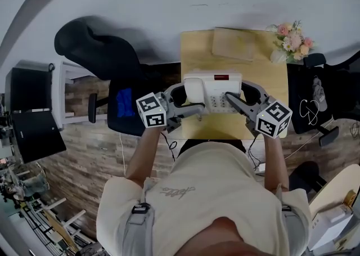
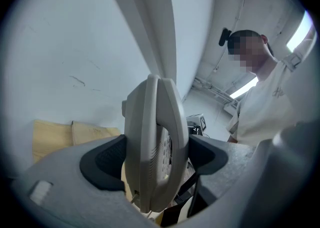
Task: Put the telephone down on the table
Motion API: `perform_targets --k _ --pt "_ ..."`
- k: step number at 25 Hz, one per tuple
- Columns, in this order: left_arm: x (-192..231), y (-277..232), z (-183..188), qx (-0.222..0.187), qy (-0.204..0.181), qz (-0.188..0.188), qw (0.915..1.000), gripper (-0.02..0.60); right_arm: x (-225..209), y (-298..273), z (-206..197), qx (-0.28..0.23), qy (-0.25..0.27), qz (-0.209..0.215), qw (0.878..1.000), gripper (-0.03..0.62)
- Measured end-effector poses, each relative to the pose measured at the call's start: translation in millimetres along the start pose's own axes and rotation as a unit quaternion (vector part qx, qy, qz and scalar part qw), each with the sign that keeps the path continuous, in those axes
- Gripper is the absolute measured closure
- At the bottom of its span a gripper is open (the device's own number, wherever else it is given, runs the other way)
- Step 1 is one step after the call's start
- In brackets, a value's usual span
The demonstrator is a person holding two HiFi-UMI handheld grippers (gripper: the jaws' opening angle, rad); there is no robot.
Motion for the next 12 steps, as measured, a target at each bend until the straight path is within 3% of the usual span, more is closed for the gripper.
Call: perform_targets --k 12 --pt "77.1 -15.8 -51.5 0.056 0.096 -0.013 0.9937 0.195 -57.7 -33.1 -66.0 0.046 -0.108 -0.019 0.993 0.381"
Point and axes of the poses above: the fingertips, and each gripper's own axes: y backward along the fingers, x to its left, z out of its top, the point moved 9 cm from there along y, backward along the fingers, and after that the axes turned 2 degrees about z, right-handed, at the moved point
